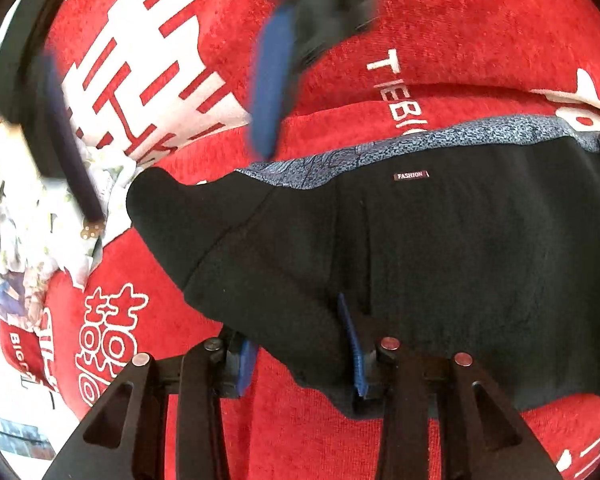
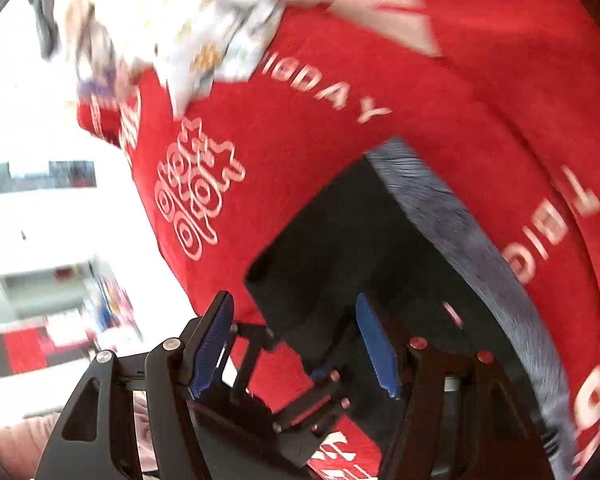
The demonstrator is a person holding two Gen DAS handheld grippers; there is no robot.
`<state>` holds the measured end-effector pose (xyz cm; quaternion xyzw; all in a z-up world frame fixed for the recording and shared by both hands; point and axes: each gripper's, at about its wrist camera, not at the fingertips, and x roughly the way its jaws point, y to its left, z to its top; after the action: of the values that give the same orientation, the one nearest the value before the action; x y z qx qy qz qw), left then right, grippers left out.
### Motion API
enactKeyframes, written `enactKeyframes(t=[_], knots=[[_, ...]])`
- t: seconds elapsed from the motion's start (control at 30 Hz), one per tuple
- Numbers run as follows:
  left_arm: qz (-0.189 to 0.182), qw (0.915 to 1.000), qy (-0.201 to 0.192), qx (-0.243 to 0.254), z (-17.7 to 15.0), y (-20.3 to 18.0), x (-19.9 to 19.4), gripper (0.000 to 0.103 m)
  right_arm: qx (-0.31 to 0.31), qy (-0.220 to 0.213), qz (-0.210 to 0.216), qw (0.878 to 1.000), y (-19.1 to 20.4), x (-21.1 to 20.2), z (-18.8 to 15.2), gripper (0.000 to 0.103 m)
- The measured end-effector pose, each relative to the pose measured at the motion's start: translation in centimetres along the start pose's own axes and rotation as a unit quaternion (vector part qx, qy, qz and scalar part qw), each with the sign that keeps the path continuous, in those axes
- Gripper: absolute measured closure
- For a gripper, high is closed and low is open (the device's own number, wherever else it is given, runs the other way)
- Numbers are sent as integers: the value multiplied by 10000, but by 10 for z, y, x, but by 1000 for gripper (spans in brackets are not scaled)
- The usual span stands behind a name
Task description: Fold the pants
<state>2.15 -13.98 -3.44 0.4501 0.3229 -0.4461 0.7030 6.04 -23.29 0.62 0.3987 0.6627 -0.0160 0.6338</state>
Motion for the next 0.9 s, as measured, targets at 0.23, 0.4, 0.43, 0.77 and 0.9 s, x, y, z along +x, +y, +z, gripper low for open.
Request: enactKeyframes(t=[0.23, 0.4, 0.43, 0.77, 0.9], knots=[[-6, 10000, -51, 37, 0, -1, -4, 64, 143, 725, -168, 9971, -8, 44, 17, 55], [-109, 9997, -195, 61, 5, -1, -19, 64, -8, 206, -91, 9997, -17, 18, 3, 83], [-143, 9996, -243, 49, 7, 0, -24, 64, 76, 59, 68, 9999, -23, 8, -3, 83], [-938, 9920, -842, -98, 52, -6, -103, 64, 840, -1519, 1384, 9750, -76, -90, -83, 83], [-1170, 9872, -1086, -6, 70, -30, -134, 64, 1001, -2178, 1575, 9580, -93, -128, -136, 83]])
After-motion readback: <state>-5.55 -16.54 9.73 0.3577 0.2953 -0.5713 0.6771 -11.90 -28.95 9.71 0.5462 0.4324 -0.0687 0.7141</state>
